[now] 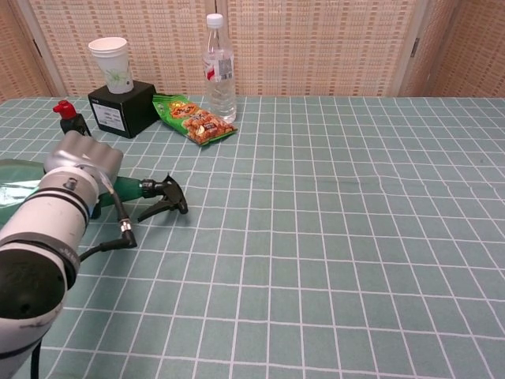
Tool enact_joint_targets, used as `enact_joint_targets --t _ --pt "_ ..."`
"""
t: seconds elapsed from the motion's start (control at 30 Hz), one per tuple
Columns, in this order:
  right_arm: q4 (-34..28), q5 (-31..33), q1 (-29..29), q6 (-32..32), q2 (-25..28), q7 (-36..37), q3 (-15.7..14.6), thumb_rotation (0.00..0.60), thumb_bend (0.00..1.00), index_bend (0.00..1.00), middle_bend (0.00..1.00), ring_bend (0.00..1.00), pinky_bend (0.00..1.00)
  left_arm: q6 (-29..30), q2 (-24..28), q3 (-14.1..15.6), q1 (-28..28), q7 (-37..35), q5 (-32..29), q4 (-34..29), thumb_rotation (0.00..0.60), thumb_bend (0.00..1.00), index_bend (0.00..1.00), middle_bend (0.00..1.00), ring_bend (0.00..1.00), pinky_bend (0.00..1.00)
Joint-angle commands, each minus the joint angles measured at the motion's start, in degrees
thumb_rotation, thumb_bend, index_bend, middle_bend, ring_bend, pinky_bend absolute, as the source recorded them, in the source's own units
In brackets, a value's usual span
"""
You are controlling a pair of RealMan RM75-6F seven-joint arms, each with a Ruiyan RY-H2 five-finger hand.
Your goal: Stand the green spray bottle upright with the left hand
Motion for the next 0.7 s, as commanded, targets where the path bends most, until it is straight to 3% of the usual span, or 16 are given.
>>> enact_joint_targets --t 0.03,0.17,0.33,0.5,0.7 --pt "0.02 0.04 0.00 -0.05 0.04 0.07 -0.01 0.600 0.06 0.13 0.06 0.00 0.00 1.02 1.33 -2.81 -0.39 -2.60 2.36 -4.63 0.600 0.29 0.60 0.39 0.26 0.17" --pt "0.06 0.09 0.00 -0.13 0.12 0.30 -0.02 0.600 0.06 0.13 0.06 0.00 0.00 1.31 4.19 -6.02 -0.29 -8.13 6.54 -13.04 0.600 0.30 0.62 0.41 0.28 0.21" --pt "0.02 0.00 0.03 -0.08 0.03 -0.08 -0.02 0.600 0.06 0.13 0.06 0.00 0.00 -0.95 8.42 -11.47 2.96 -24.45 12.75 -24.21 0.600 0.30 0.60 0.45 0.32 0.29" --pt "-0.30 0.55 0.09 -0.31 -0.16 -1.42 0.11 0.600 0.06 0.13 0.06 0.00 0.00 -4.13 11.29 -15.47 7.78 -40.95 14.45 -28.96 0.600 0.30 0.58 0.46 0.33 0.32" --pt "-0.70 1.16 0.00 -0.04 -0.57 -3.89 0.35 0.600 0.06 0.13 0.06 0.00 0.00 -9.52 15.31 -16.91 11.87 -56.88 18.96 -28.87 0.600 0.30 0.56 0.46 0.33 0.30"
